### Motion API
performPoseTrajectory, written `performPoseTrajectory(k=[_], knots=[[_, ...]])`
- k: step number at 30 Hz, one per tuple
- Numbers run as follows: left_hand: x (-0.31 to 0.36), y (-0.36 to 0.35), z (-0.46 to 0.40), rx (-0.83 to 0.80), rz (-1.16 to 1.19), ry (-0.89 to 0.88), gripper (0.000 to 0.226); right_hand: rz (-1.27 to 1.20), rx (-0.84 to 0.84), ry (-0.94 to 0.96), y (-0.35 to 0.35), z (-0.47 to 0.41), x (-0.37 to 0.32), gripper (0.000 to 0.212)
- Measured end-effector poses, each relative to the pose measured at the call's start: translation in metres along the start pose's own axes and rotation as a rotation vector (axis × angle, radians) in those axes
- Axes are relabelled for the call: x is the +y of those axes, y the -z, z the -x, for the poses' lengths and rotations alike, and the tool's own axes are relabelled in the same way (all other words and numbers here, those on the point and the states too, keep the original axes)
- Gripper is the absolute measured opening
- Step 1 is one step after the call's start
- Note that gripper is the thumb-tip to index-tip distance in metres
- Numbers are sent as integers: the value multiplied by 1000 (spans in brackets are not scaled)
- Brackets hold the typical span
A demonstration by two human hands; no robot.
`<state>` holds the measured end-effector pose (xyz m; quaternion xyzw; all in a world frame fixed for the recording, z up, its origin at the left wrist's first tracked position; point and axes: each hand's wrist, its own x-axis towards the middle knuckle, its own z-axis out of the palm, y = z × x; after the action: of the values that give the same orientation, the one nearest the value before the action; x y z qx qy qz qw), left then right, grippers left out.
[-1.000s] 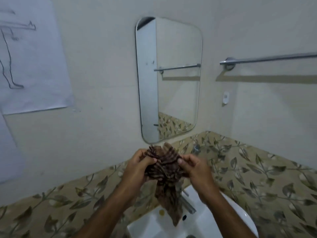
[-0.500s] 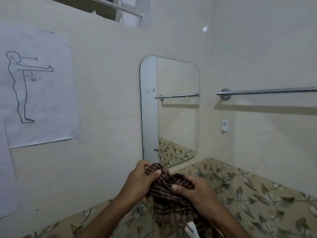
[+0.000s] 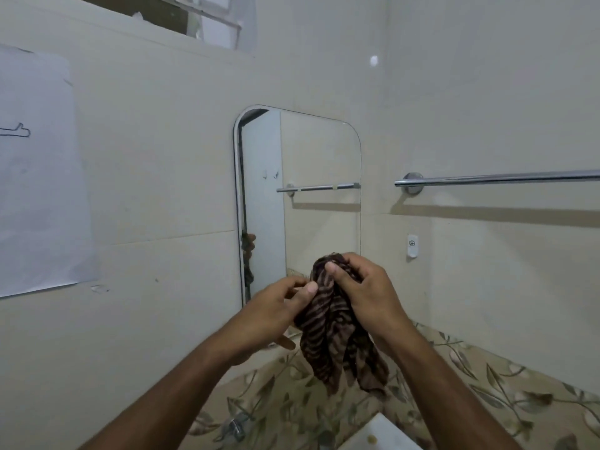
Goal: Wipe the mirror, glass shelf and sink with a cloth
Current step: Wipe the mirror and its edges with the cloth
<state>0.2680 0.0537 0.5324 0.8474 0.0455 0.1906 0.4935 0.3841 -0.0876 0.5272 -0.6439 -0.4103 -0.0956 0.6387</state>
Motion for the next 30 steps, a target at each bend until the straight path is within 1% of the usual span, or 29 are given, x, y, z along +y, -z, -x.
performPoseTrajectory(k=[3,5,8,12,14,16,19,20,22,24,26,27,28,30], knots=[[9,-3,-20,71,83,6,36,-93,35,-17,0,-22,1,11],[13,-3,-33,131,164,6,28,-162,54,-48,-1,-34,2,15],[13,-1,-48,204,200,-26,16,-238,55,-82,-1,-49,7,25],[14,2,-58,295,244,-106,13,-237,45,-88,3,-53,20,31],[15,4,-63,363,262,-122,12,-139,36,-93,0,-47,27,44],[17,6,-68,444,286,-125,11,-2,83,-55,-7,-37,34,57],[22,7,-74,535,338,-110,19,101,138,57,-26,-15,35,63],[23,7,-77,562,331,-111,22,184,147,111,-33,-10,37,67],[26,7,-81,600,235,-131,27,444,171,203,-45,-8,41,75],[30,7,-83,604,129,-173,27,658,254,219,-49,-16,40,69],[34,10,-85,585,91,-218,26,730,351,250,-50,-28,34,55],[37,13,-86,564,85,-246,25,716,367,282,-49,-34,32,49],[41,17,-87,546,65,-277,25,651,350,312,-49,-41,30,44],[47,28,-93,551,-76,-332,23,430,310,339,-50,-53,25,40]])
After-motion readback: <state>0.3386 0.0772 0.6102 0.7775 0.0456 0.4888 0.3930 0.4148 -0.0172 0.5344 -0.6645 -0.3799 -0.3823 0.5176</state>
